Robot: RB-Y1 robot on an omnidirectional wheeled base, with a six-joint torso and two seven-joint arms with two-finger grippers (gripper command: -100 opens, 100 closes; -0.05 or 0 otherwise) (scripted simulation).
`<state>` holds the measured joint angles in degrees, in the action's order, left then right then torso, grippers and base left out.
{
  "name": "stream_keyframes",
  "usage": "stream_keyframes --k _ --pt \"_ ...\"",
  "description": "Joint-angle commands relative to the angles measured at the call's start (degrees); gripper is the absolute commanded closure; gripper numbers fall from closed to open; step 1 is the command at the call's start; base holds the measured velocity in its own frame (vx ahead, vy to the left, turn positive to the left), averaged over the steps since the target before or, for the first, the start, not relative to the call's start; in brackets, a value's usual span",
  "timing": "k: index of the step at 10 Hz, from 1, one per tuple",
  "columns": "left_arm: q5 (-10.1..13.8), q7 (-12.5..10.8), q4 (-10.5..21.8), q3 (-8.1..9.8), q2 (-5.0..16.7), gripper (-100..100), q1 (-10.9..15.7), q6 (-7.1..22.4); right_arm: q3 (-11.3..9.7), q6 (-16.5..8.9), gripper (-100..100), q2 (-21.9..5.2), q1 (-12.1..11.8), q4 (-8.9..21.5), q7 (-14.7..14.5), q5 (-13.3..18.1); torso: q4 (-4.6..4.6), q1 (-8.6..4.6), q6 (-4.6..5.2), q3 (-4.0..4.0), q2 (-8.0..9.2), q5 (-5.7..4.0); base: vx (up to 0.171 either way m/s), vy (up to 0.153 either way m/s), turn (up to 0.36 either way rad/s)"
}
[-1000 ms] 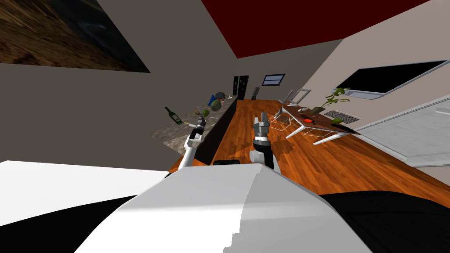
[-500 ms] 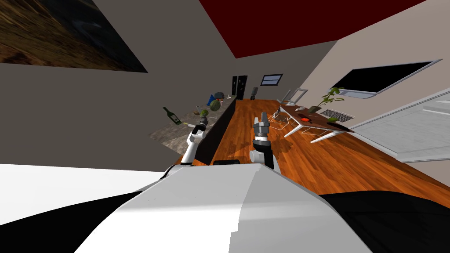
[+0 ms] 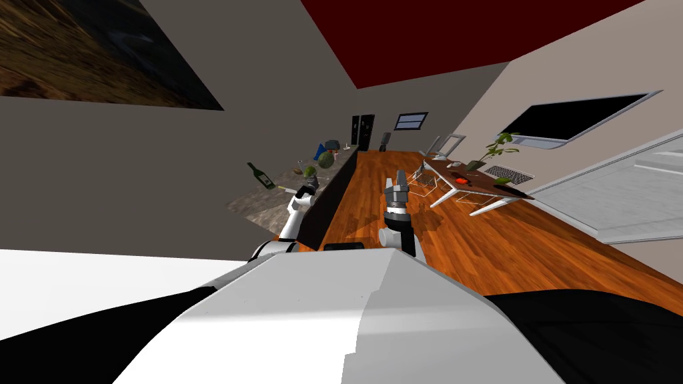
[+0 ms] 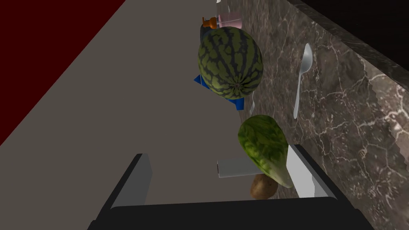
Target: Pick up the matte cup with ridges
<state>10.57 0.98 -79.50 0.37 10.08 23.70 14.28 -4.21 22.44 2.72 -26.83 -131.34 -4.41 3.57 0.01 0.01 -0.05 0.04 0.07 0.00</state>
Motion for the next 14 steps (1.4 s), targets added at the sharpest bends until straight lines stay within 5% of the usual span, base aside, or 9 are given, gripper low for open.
stream_keyframes --k 1,14 --pt "0.2 -0.1 1.9 -0.03 0.2 -100 0.9 0.4 0.0 0.0 0 0.0 0.0 0.0 0.0 0.0 0.00 0.00 0.00 0.00 0.00 0.00 -0.009 -0.001 -0.001" --pt "1.2 -3.8 24.4 0.16 0.0 -100 20.5 19.3 0.0 0.0 0 0.0 0.0 0.0 0.0 0.0 0.00 0.04 -0.02 0.01 0.01 0.01 -0.021 0.010 0.023"
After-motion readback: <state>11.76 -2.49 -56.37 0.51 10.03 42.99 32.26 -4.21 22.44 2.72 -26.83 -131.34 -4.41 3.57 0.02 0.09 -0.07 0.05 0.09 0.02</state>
